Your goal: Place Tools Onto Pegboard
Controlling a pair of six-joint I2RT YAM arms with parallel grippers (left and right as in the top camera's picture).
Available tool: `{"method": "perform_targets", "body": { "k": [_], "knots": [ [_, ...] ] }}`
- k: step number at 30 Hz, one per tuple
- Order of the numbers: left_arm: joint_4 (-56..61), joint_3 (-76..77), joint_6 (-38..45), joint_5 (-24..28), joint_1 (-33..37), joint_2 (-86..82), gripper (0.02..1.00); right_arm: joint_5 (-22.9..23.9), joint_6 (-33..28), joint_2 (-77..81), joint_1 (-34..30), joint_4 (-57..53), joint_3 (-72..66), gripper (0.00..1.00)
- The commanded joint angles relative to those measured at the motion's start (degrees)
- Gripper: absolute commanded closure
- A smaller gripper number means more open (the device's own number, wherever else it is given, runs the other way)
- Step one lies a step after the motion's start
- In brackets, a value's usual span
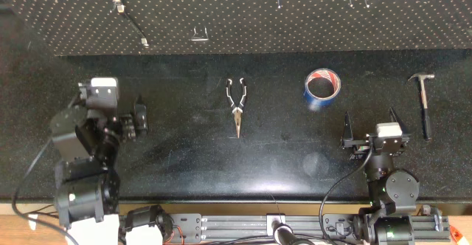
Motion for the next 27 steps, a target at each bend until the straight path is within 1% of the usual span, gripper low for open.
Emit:
{"method": "perform_targets", "body": {
  "k": [1,2,5,7,8,9,10,11,12,13,15,16,17,19,21,25,26,27],
  "knots": [
    [-14.84,-0.13,-0.07,-0.44,0.17,-3.26,0.023,0.35,-0.61,-0.42,-0.28,-0.35,-0.15,0.058],
    [-15.63,-0.13,-0.04,-1.62,0.17,-3.26,0.023,0.35,-0.61,-0.42,-0.28,-0.35,-0.15,0.058],
    [-15.13,-0.13,0.13,-2.78,0.22,-3.17,0.023,0.35,-0.61,-0.42,-0.28,-0.35,-0.15,0.058],
    [-15.15,-0.13,0.09,-0.04,0.22,-3.15,0.023,0.35,-0.61,-0.42,-0.28,-0.35,-0.15,0.06],
    [-14.86,-0.13,-0.11,2.69,0.22,-3.15,0.02,0.35,-0.61,-0.42,-0.28,-0.35,-0.15,0.06],
    [-13.81,-0.13,-5.92,3.76,0.22,-3.17,0.023,0.35,-0.61,-0.42,-0.28,-0.35,-0.15,0.06],
    [-13.64,-0.13,-15.04,3.85,0.0,-3.58,0.023,0.35,-0.63,-0.42,-0.28,-0.35,-0.15,0.06],
    [-13.6,-0.13,-20.94,3.98,-2.03,-3.63,0.023,0.35,-0.61,-0.42,-0.28,-0.35,-0.15,0.06],
    [-12.87,-0.13,-25.2,3.96,-6.54,-3.56,0.023,0.35,-0.61,-0.42,-0.28,-0.35,-0.15,0.06],
    [-9.09,-0.13,-28.55,3.04,-17.35,-2.64,0.023,0.35,-0.63,-0.42,-0.28,-0.35,-0.15,0.06],
    [-1.95,-0.15,-28.59,2.4,-29.94,2.43,0.023,0.35,-0.61,-0.42,-0.28,-0.35,-0.15,0.06],
    [0.5,-0.13,-28.96,1.88,-33.68,5.66,0.023,0.35,-0.61,-0.42,-0.28,-0.35,-0.15,0.058],
    [2.16,-0.13,-34.56,-0.33,-37.07,9.2,0.023,0.35,-0.61,-0.42,-0.28,-0.35,-0.15,0.058],
    [3.56,-0.13,-38.97,-0.66,-41.03,14.99,0.023,0.35,-0.61,-0.42,-0.28,-0.35,-0.15,0.058],
    [5.68,-0.13,-40.59,-0.57,-42.69,19.47,0.02,0.35,-0.61,-0.42,-0.28,-0.35,-0.15,0.06],
    [9.7,-0.13,-43.87,-0.7,-43.01,25.57,0.02,0.35,-0.61,-0.42,-0.28,-0.35,-0.15,0.058],
    [9.97,-0.13,-46.12,-2.49,-43.01,26.95,0.023,0.35,-0.61,-0.42,-0.28,-0.35,-0.15,0.058],
    [10.08,-0.13,-46.6,-3.48,-43.01,27.58,0.023,0.35,-0.61,-0.42,-0.28,-0.35,-0.15,0.058]
  ]
}}
